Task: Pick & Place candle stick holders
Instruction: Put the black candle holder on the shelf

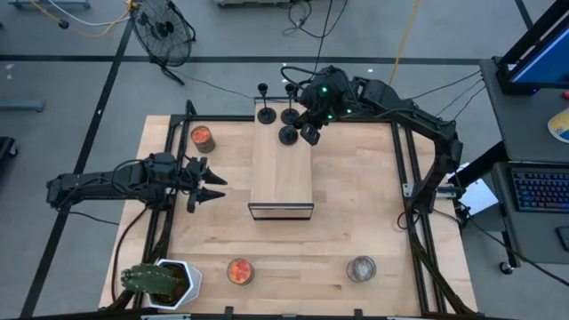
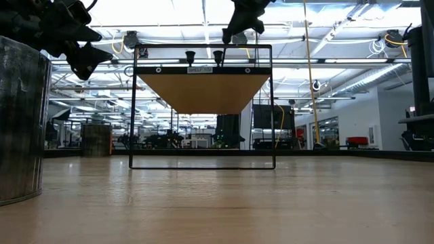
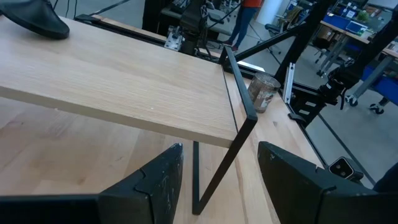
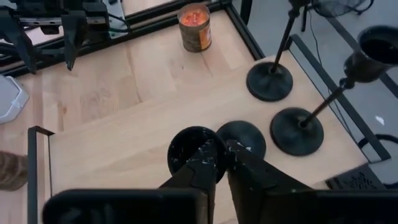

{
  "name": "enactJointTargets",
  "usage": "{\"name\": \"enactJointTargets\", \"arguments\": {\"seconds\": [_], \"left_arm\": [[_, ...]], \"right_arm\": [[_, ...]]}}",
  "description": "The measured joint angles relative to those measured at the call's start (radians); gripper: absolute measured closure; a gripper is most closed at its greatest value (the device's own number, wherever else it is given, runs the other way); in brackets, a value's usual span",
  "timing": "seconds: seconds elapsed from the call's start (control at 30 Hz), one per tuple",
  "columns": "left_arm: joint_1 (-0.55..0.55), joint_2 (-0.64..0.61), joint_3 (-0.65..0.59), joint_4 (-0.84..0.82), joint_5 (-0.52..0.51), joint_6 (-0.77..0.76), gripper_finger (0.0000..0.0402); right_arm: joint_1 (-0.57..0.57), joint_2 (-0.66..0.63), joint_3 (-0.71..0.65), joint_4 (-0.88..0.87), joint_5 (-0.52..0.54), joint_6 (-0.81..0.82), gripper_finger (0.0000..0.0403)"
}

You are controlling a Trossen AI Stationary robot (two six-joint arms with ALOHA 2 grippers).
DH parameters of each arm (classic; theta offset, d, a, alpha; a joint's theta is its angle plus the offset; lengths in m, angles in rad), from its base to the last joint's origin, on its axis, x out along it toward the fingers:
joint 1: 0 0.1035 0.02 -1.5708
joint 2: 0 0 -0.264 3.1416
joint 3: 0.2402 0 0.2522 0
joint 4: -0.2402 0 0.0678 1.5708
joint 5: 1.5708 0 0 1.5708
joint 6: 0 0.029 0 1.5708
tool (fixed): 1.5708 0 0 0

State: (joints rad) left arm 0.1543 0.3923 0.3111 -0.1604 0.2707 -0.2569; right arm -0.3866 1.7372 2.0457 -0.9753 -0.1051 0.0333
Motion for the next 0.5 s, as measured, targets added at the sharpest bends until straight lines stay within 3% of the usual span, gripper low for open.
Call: {"name": "enactJointTargets", "arguments": {"seconds": [0.2,0.5], "left_arm": [[0.0,0.0,0.0,0.0,0.0,0.0,0.0188],[0.0,0.0,0.0,0.0,0.0,0.003,0.0188]], "right_arm": [[0.001,-0.004,-0.057,0.069,-0.01,-0.024,0.0397],[0.002,-0.002,-0.074,0.142,-0.004,-0.037,0.04]]}}
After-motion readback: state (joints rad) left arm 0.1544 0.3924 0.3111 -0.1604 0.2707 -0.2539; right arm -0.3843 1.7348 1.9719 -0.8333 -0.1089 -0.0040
